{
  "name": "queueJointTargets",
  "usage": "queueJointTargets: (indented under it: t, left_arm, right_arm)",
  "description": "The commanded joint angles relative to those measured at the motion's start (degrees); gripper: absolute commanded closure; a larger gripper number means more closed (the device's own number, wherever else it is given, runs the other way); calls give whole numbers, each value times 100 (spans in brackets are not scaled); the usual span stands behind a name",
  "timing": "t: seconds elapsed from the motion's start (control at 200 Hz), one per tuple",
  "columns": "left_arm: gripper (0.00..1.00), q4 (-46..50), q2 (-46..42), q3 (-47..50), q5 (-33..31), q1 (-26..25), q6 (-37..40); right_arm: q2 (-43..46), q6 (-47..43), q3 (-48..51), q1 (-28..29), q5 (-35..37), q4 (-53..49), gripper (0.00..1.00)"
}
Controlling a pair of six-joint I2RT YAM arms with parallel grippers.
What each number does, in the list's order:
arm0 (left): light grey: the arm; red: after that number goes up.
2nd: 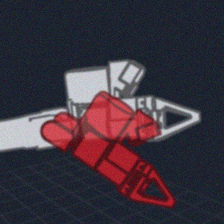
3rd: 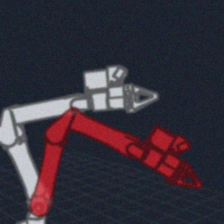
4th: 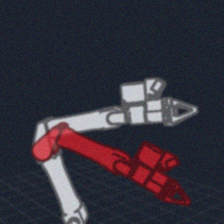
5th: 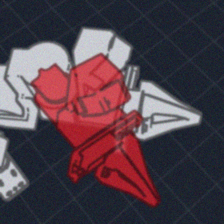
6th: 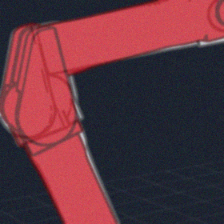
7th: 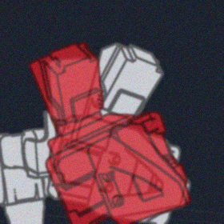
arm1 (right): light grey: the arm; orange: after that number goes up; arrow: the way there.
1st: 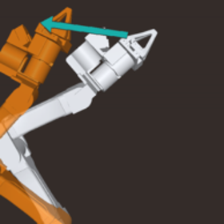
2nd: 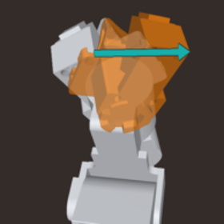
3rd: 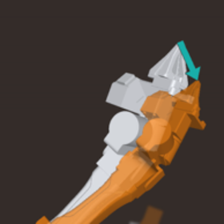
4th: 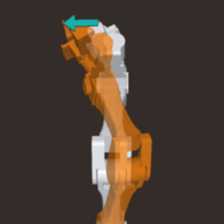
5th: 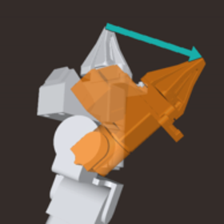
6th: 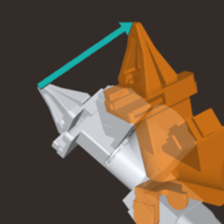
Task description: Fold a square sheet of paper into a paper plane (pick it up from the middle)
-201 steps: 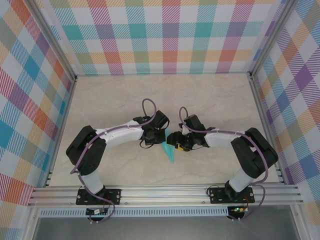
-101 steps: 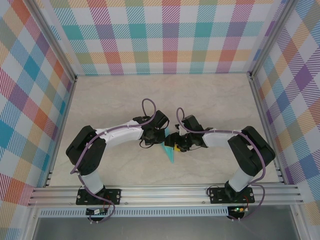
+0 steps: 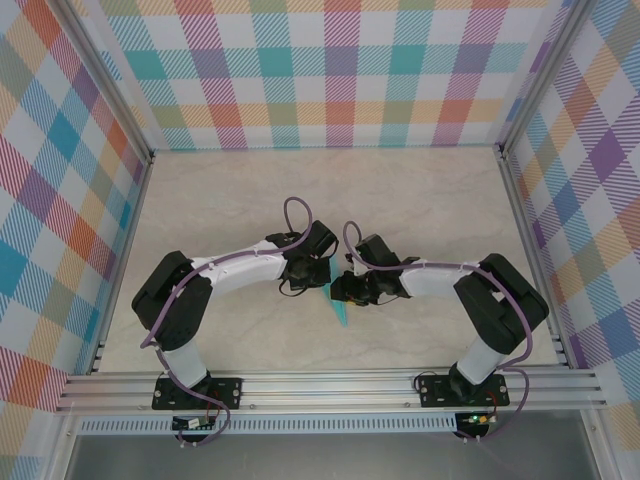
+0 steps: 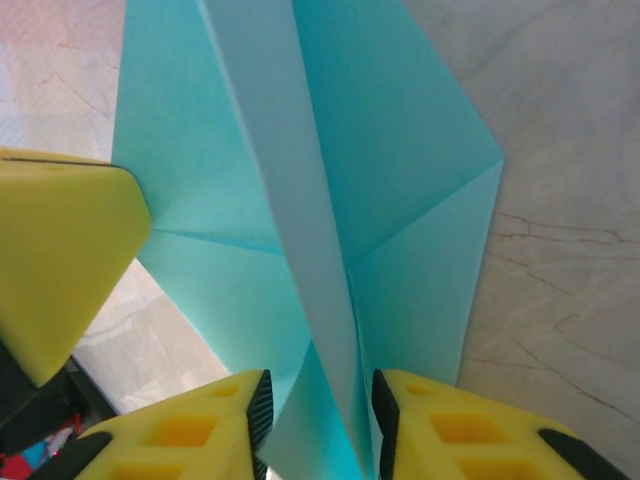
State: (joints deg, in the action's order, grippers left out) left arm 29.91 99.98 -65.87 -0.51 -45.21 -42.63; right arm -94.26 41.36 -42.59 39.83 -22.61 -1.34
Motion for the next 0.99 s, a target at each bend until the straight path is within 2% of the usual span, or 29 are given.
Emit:
queueJointTargets:
  t: [0.0,0.235,0.865,0.99]
  left_arm:
    - [100,141,-93,57,-44,76,2]
    - [100,-34,-165,148,-19,74,-128]
    - [100,-64,-221,251,-19,82,-140]
    - [100,-68,-228,276,-29,74,-140]
  right_arm:
    - [212,-162,-211,109,346,-271,71]
    - [115,-269,-463,287,682,-612,75]
    - [-95,-371,-787,508,1477,-1220,70]
    - [-134,-463,-822,508,1394,-1225,71]
